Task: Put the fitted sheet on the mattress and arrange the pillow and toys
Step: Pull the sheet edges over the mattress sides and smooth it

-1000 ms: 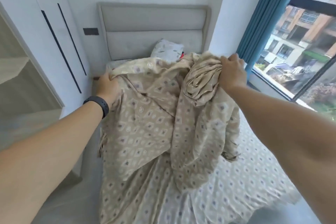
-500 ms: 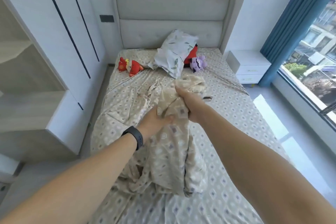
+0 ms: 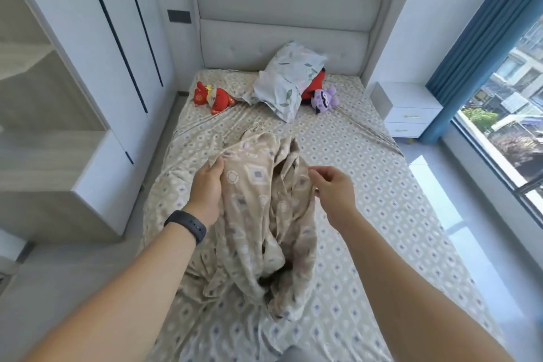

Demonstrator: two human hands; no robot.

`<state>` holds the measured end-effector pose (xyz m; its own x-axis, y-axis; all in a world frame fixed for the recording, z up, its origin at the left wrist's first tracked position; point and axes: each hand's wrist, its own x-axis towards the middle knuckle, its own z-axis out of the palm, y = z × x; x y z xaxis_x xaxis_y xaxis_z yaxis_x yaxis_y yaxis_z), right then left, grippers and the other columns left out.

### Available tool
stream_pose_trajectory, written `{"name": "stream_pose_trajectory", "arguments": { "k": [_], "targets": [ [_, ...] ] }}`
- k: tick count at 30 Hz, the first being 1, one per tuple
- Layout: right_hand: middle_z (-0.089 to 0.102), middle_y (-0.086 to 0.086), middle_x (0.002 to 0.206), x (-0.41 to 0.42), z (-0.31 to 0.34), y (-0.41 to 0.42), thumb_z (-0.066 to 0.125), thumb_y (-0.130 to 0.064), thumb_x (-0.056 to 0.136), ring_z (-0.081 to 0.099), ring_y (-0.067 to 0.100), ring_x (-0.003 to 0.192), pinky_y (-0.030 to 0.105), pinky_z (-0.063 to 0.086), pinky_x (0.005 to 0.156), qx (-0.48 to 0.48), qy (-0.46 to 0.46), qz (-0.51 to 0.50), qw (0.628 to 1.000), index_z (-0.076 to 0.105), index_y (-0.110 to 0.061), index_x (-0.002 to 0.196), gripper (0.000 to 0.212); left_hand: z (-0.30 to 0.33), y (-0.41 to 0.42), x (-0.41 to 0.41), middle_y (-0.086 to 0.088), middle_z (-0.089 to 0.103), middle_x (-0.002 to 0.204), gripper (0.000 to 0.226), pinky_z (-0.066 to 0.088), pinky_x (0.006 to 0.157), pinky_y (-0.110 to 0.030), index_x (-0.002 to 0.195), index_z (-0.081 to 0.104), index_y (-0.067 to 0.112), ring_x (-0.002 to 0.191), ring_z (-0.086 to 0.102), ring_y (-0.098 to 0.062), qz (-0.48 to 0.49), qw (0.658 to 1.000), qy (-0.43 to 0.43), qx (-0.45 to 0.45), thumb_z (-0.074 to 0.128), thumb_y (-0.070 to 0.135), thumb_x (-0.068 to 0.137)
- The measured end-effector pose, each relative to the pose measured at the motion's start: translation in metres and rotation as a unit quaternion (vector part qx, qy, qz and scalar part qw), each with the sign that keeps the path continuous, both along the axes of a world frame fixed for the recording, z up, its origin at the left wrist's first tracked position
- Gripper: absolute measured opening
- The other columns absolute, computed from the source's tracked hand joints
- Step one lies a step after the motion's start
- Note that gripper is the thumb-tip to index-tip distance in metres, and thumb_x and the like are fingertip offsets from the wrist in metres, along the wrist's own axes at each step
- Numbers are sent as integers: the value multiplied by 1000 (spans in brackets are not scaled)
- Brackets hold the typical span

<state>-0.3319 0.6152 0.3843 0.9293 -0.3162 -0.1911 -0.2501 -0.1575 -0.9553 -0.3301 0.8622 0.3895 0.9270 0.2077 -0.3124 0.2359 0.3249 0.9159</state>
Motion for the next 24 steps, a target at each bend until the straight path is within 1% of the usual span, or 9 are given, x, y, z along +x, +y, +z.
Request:
{"name": "stream_pose_trajectory", "arguments": {
  "k": [3, 6, 10, 12, 15, 17, 20, 22, 24],
  "targets": [
    [71, -4, 84, 2, -5, -11, 61, -26, 97, 61, 12, 69, 33, 53, 67, -104, -9, -10, 994, 74, -26, 103, 14, -4, -7, 7, -7, 72, 117, 44, 51, 101, -50, 118, 68, 15, 109, 68, -25, -24, 998, -2, 55, 55, 50, 93],
    [68, -7, 89, 13, 0, -34, 55, -23, 100, 61, 13, 77, 35, 53, 77, -116, -22, -56, 991, 72, -22, 112, 21, -5, 2, 14, -9, 68, 124, 62, 52, 99, -49, 128, 63, 13, 111, 66, -26, 47, 995, 3, 87, 54, 60, 88],
    [70, 0, 100, 54, 40, -78, 54, -18, 100, 61, 17, 97, 23, 35, 80, -238, -75, -56, 967, 71, -15, 111, 21, 21, 2, 14, -2, 56, 81, 31, 46, 61, -26, 91, 58, 15, 74, 55, -19, 100, 984, 2, 148, 47, 42, 101],
    [69, 4, 107, 78, 60, -86, 52, -16, 100, 58, 19, 98, 23, 32, 78, -271, -92, -51, 957, 70, -12, 111, 22, 27, -15, 18, -6, 50, 80, 33, 42, 64, -31, 90, 55, 15, 72, 50, -20, 111, 978, -10, 178, 45, 43, 102],
    [63, 7, 122, 85, 68, -68, 50, -18, 100, 56, 19, 102, 24, 34, 82, -301, -117, 15, 946, 68, -14, 118, 26, 31, -57, 17, -10, 62, 91, 43, 52, 76, -39, 98, 60, 9, 81, 63, -24, 86, 985, -16, 151, 47, 49, 100],
    [62, 4, 125, 64, 56, -49, 53, -24, 98, 61, 16, 100, 27, 44, 85, -267, -97, 135, 949, 65, -20, 127, 32, 31, -81, 14, -10, 71, 103, 47, 57, 89, -48, 108, 66, 13, 96, 71, -31, 67, 994, -4, 91, 51, 55, 94],
    [66, 2, 118, 10, 12, -33, 64, -21, 88, 65, 11, 90, 31, 54, 85, -52, 66, 394, 915, 47, -36, 142, 58, 30, -97, 14, -11, 70, 98, 45, 57, 88, -50, 105, 69, 12, 91, 70, -27, 74, 995, -12, 62, 55, 53, 92],
    [62, -4, 127, -21, -24, -35, 78, -29, 77, 62, 14, 112, 36, 51, 101, 20, 170, 449, 877, 26, -48, 147, 89, 28, -95, 16, -10, 65, 94, 59, 53, 91, -59, 105, 67, 4, 85, 63, -25, 59, 992, -24, 105, 55, 60, 90],
    [63, -13, 130, -41, -54, -35, 88, -41, 71, 61, 11, 119, 38, 53, 102, 6, 195, 461, 866, 35, -36, 150, 95, 32, -97, 10, -6, 70, 104, 62, 47, 100, -63, 109, 70, 11, 98, 65, -23, 10, 992, -28, 121, 58, 66, 85]
  ]
}}
